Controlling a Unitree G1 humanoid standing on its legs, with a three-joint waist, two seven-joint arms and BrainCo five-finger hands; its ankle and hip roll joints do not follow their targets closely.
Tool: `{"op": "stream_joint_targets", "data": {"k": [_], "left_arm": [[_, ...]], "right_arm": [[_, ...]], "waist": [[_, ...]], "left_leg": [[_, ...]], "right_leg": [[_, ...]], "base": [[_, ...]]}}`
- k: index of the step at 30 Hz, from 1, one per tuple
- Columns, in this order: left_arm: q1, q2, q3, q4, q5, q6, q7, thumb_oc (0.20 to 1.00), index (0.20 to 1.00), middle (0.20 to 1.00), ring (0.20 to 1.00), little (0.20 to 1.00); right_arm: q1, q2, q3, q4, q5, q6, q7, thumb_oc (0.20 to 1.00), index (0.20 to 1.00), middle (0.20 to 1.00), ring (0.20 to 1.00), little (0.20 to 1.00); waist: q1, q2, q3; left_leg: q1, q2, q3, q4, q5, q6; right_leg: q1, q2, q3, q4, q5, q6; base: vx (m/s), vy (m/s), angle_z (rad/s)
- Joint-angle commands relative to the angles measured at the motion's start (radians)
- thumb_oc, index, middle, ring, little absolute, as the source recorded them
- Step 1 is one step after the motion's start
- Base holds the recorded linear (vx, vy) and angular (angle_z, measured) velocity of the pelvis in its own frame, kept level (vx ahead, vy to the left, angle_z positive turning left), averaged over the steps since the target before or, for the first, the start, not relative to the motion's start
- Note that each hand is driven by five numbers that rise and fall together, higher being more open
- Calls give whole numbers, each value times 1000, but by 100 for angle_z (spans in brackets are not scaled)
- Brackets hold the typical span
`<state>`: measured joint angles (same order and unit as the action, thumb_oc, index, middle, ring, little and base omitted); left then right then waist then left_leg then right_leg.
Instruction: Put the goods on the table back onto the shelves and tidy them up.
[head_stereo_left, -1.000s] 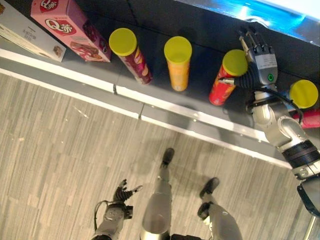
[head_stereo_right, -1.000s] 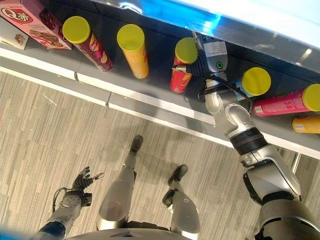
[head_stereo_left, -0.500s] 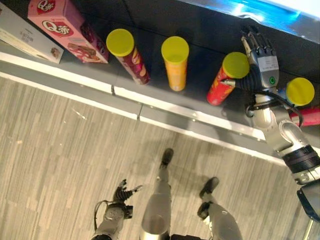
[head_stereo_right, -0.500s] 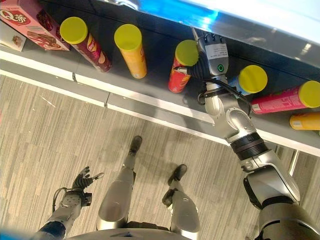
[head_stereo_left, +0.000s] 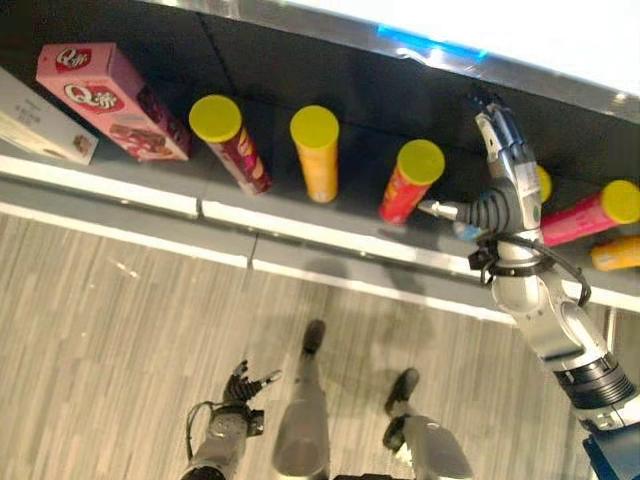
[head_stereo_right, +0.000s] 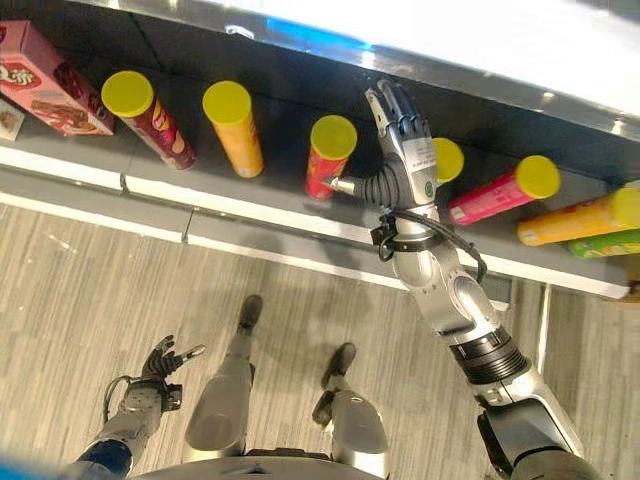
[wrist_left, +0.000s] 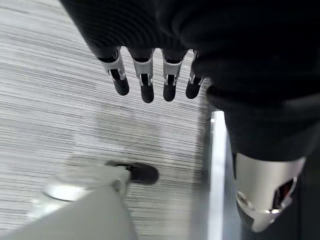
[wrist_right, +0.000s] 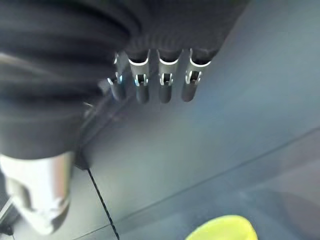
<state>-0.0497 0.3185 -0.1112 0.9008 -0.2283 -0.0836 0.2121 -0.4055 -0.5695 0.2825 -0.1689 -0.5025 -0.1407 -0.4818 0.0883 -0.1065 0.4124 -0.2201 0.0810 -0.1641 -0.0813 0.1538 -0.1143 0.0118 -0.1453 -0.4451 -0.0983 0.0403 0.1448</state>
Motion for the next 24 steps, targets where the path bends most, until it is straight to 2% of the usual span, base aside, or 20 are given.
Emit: {"op": "stream_joint_targets", "data": {"k": [1, 2, 4, 6, 9, 10, 12, 16, 21, 24], "left_arm": [[59, 11, 24, 83, 62, 13, -6, 1000, 1000, 1000, 1000, 1000], [60, 11, 23, 83, 63, 12, -6, 1000, 1000, 1000, 1000, 1000], [80, -4, 62, 159, 106, 23, -13, 1000, 1000, 1000, 1000, 1000], [80, -4, 60, 160, 106, 22, -13, 1000, 1000, 1000, 1000, 1000], [89, -11, 89, 197, 126, 26, -31, 1000, 1000, 1000, 1000, 1000], [89, -12, 88, 197, 126, 26, -31, 1000, 1000, 1000, 1000, 1000], [87, -26, 77, 206, 151, 19, -44, 1000, 1000, 1000, 1000, 1000], [87, -38, 62, 190, 155, 12, -57, 1000, 1000, 1000, 1000, 1000], [87, -40, 56, 171, 154, 12, -68, 1000, 1000, 1000, 1000, 1000], [99, -43, 62, 172, 156, 10, -85, 1000, 1000, 1000, 1000, 1000]], "right_arm": [[55, -23, 1, -48, 125, -66, 79, 1000, 1000, 1000, 1000, 1000], [59, -24, -2, -52, 127, -65, 83, 1000, 1000, 1000, 1000, 1000], [196, -32, -67, -73, 313, -98, 192, 1000, 1000, 1000, 1000, 1000], [200, -32, -71, -78, 315, -96, 195, 1000, 1000, 1000, 1000, 1000], [308, -69, -130, -108, 398, -105, 280, 1000, 1000, 1000, 1000, 1000], [311, -69, -132, -110, 398, -105, 281, 1000, 1000, 1000, 1000, 1000], [345, -105, -152, -110, 394, -106, 302, 1000, 1000, 1000, 1000, 1000], [372, -110, -149, -97, 424, -104, 337, 1000, 1000, 1000, 1000, 1000], [460, -73, -179, -21, 534, -85, 388, 1000, 1000, 1000, 1000, 1000], [536, -53, -247, 56, 589, -70, 397, 1000, 1000, 1000, 1000, 1000]], "waist": [[-36, -17, -125], [-33, -17, -125], [-78, -16, -180], [-76, -18, -183], [-109, -11, -236], [-108, -10, -237], [-136, 2, -270], [-157, 14, -291], [-181, 24, -304], [-198, 27, -309]], "left_leg": [[127, -17, 131, 0, -176, 45], [129, -16, 133, -1, -177, 45], [185, -12, 175, 1, -201, 47], [181, -15, 175, -1, -196, 49], [220, -17, 203, -6, -207, 47], [220, -17, 203, -6, -207, 47], [253, -19, 232, -6, -219, 49], [281, -18, 260, -6, -228, 52], [299, -21, 278, -6, -232, 52], [311, -20, 286, -6, -235, 50]], "right_leg": [[-82, -16, 117, 22, 5, 16], [-80, -16, 119, 21, 5, 17], [-50, -9, 149, 22, -2, 18], [-54, -11, 149, 21, 1, 19], [-34, -8, 169, 19, 0, 22], [-34, -8, 170, 19, 0, 22], [-19, -5, 196, 18, -1, 22], [-15, -4, 225, 20, 1, 22], [-5, -4, 237, 24, -1, 20], [1, -5, 238, 27, -3, 19]], "base": [[65, 50, -26], [90, 88, -36], [109, 135, -32], [43, 57, -30], [69, 45, -32], [87, 58, -30], [75, 37, -31], [40, 15, -30], [29, 5, -16], [19, 3, -5]]}}
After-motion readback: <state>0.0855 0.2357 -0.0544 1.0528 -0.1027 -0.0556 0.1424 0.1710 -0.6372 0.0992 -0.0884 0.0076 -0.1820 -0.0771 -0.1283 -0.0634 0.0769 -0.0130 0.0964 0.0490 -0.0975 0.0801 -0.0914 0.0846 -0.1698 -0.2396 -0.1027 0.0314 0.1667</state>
